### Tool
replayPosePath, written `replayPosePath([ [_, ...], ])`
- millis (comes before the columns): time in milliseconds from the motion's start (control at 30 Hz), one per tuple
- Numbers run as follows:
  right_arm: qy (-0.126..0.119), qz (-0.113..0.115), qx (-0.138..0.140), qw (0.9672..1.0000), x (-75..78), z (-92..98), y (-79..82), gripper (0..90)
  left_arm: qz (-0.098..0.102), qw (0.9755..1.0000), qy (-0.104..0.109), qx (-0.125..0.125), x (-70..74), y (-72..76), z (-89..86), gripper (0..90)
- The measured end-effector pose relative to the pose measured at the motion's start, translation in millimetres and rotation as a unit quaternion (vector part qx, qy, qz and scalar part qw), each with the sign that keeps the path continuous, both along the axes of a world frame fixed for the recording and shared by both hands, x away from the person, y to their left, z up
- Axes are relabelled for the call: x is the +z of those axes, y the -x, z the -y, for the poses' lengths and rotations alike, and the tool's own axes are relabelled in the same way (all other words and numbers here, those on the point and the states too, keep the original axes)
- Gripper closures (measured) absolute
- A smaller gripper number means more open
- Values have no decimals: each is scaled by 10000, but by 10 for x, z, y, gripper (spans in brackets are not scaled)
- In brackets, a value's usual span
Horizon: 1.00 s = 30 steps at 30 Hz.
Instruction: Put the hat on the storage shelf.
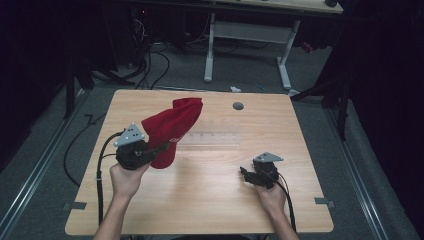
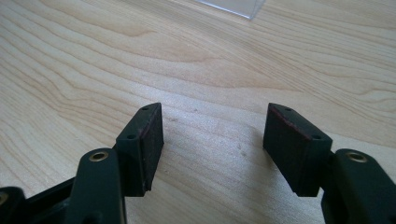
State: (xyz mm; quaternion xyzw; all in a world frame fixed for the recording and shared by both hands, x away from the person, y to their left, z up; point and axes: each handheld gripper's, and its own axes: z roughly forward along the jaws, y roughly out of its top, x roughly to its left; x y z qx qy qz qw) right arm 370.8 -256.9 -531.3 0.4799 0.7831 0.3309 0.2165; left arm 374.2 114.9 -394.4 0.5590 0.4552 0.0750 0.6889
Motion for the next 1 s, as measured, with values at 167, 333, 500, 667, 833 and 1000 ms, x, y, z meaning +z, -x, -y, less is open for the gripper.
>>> replayPosePath([
  [167,-12,-12,-4,10000,1,-4,1,377,73,9998,86,140,100,-128,-25,840],
  [333,-11,-16,3,10000,1,-4,1,373,186,9995,13,269,148,-290,-7,840],
  [500,-6,-19,9,10000,1,-5,1,370,298,9990,-40,339,159,-448,30,839],
  [667,-8,-30,6,10000,2,-6,3,368,369,9985,4,398,150,-592,68,839],
  [833,-3,-26,7,10000,1,-7,2,365,386,9981,62,472,145,-793,110,839],
  [1000,-4,-28,6,10000,1,-8,2,364,390,9979,-23,511,75,-911,168,839],
])
